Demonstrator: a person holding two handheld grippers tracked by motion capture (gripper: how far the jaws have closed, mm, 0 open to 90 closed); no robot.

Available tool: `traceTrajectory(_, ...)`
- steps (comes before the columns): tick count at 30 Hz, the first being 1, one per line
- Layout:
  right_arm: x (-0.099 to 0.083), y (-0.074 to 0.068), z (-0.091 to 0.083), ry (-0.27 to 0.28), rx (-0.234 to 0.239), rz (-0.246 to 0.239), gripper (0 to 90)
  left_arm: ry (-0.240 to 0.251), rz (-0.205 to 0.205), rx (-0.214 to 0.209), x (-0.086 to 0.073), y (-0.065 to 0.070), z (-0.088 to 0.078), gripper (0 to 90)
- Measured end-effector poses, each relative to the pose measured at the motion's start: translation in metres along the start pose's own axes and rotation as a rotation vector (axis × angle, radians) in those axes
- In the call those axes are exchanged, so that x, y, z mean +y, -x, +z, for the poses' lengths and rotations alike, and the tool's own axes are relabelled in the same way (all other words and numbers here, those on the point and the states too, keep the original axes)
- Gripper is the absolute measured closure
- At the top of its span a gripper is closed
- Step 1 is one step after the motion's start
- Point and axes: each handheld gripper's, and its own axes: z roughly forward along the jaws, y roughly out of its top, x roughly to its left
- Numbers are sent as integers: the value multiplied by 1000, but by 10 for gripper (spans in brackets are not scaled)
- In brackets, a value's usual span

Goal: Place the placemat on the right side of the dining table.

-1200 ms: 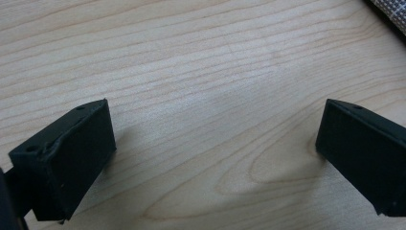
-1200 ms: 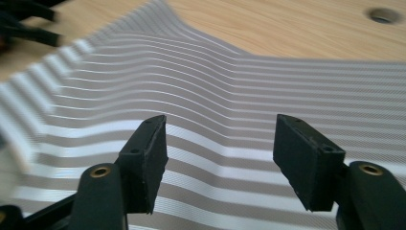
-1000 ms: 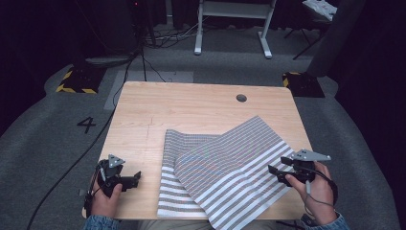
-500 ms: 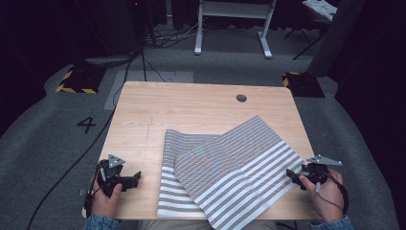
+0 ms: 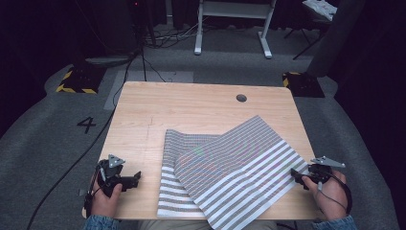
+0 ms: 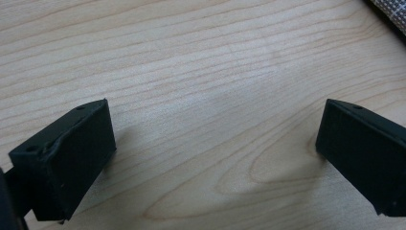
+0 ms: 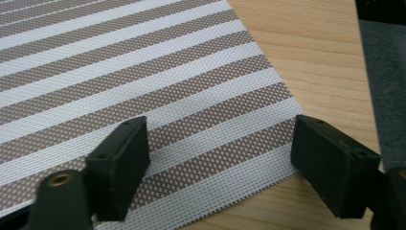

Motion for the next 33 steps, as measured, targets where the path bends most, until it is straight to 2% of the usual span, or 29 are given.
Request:
traceTrajectory(2,0,0,0,1,2,-2,242,1,-3,1,0,0,0,0)
traceTrajectory(5,0,-2,-1,10,16,-22,376,0,0,-1,0,0,0,0)
traceTrajectory(6,0,-2,-1,10,16,-22,376,0,0,-1,0,0,0,0)
traceTrajectory(7,0,-3,-2,11,23,-39,436,-1,0,-1,0,0,0,0)
traceTrajectory(8,1,-8,-4,11,53,-67,591,-1,0,-1,0,0,0,0)
traceTrajectory(9,1,-8,-4,11,53,-67,591,-1,0,-1,0,0,0,0)
traceTrajectory(11,3,-12,-5,2,83,-99,761,-1,-1,-2,0,0,0,0)
traceTrajectory(13,6,-15,-7,4,99,-118,832,-1,0,-1,0,0,0,0)
traceTrajectory(16,16,-18,-13,60,84,-146,857,-1,0,-1,0,0,0,0)
traceTrajectory(17,26,-18,-19,98,77,-159,864,-1,0,-1,0,0,0,0)
traceTrajectory(18,26,-18,-19,98,77,-159,864,-1,0,-1,0,0,0,0)
traceTrajectory(19,38,-18,-24,129,75,-167,867,-1,0,-1,0,0,0,0)
traceTrajectory(21,43,-19,-26,138,76,-162,867,-1,0,-1,0,0,0,0)
traceTrajectory(25,75,-14,-32,180,31,-212,869,-1,0,-1,0,0,0,0)
traceTrajectory(26,91,-12,-32,190,1,-239,870,-1,0,-1,0,0,0,0)
traceTrajectory(28,97,-11,-32,191,-4,-244,870,-1,0,-1,0,0,0,0)
traceTrajectory(33,129,-6,-22,205,-49,-273,866,0,0,0,0,0,0,0)
